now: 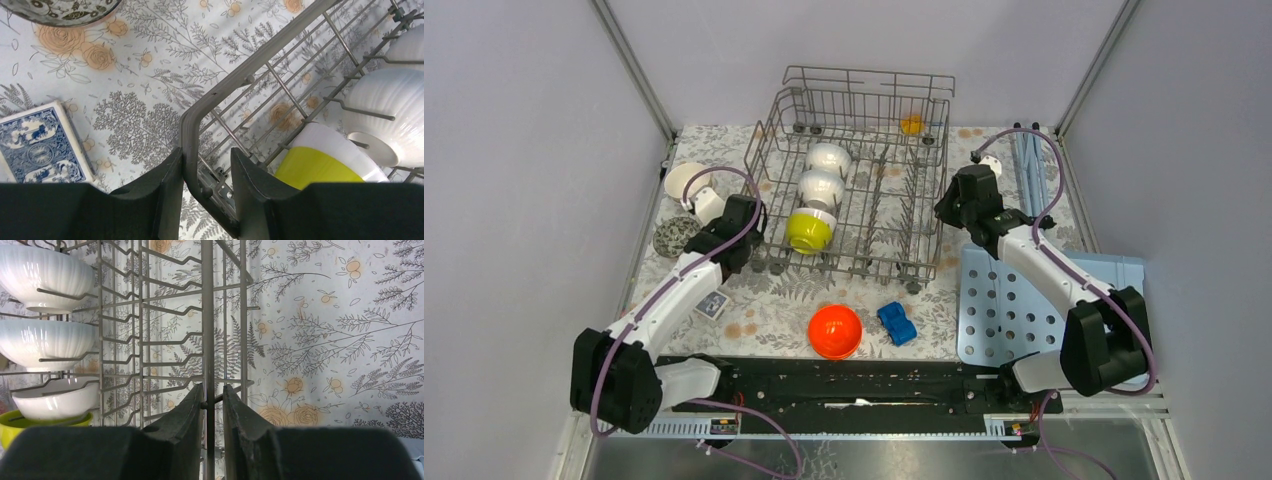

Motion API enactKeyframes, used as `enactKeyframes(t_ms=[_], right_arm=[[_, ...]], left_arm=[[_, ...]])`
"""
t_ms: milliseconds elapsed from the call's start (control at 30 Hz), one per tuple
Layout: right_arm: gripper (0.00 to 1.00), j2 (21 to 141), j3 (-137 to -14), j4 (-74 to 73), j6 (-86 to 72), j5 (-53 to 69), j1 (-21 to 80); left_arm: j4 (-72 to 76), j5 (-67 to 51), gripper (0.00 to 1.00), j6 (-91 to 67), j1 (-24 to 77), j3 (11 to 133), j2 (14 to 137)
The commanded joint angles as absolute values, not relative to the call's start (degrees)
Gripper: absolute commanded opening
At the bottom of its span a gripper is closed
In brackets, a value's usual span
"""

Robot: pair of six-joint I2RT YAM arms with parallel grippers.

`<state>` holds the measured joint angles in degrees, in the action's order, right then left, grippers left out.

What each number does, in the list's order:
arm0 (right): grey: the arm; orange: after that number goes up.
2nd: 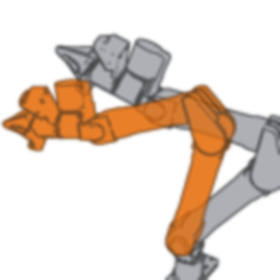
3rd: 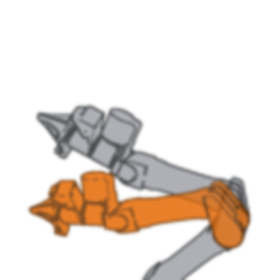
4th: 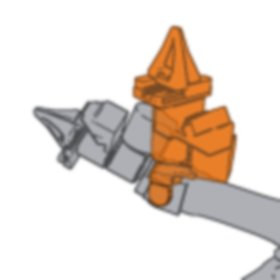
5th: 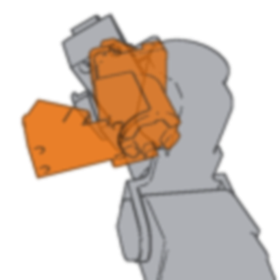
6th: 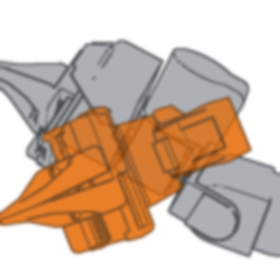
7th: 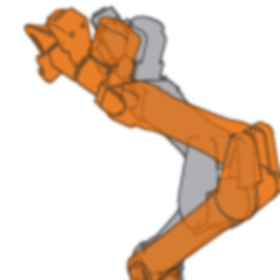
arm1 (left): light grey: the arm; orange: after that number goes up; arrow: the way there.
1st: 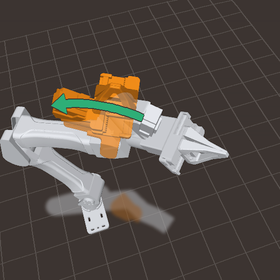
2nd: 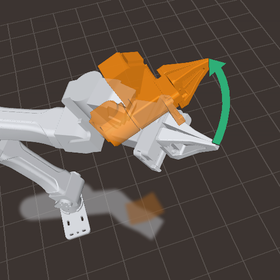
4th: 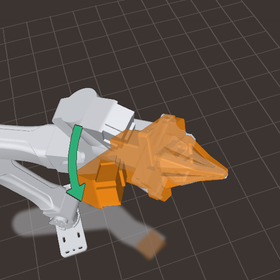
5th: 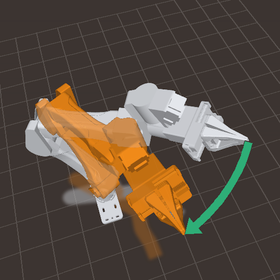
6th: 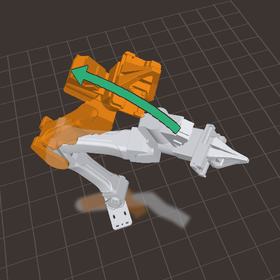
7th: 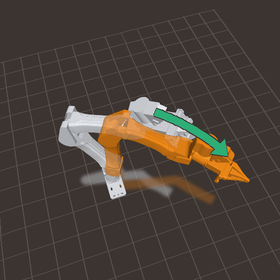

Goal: Unload the bowls from the dish rack
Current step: Adjust the dish rack at the center of the board.

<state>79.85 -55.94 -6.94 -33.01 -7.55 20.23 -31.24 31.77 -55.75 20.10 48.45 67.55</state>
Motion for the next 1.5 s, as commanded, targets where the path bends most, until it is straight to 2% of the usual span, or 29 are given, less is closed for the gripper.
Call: enactKeyframes(t_ms=[0, 433, 800, 1200, 1400, 1467], right_arm=[[0.0, 75.3, -56.4, -4.1, -37.1, -4.0, 20.6], [0.0, 71.2, -53.8, -2.9, -43.6, -0.2, 20.6], [0.0, 69.6, -51.0, -0.7, -47.6, 4.7, 22.5], [0.0, 68.0, -47.1, 2.9, -52.9, 4.7, 27.0], [0.0, 68.1, -46.4, 1.7, -53.0, 3.0, 30.0], [0.08, 67.8, -46.8, 0.5, -51.1, 1.9, 30.0]], left_arm=[[-18.7, 26.4, 0.0, -52.7, 20.1, 51.6, 70.5], [-15.1, 21.8, 0.0, -49.6, 18.3, 56.8, 77.9], [-14.4, 15.4, 0.0, -41.0, 16.1, 63.5, 83.4], [-7.6, 6.9, 0.0, -34.6, 15.3, 62.6, 83.3], [-7.6, 7.0, 0.0, -34.5, 14.8, 62.4, 83.5], [-8.6, 7.7, 0.0, -34.9, 14.7, 62.6, 83.3]])
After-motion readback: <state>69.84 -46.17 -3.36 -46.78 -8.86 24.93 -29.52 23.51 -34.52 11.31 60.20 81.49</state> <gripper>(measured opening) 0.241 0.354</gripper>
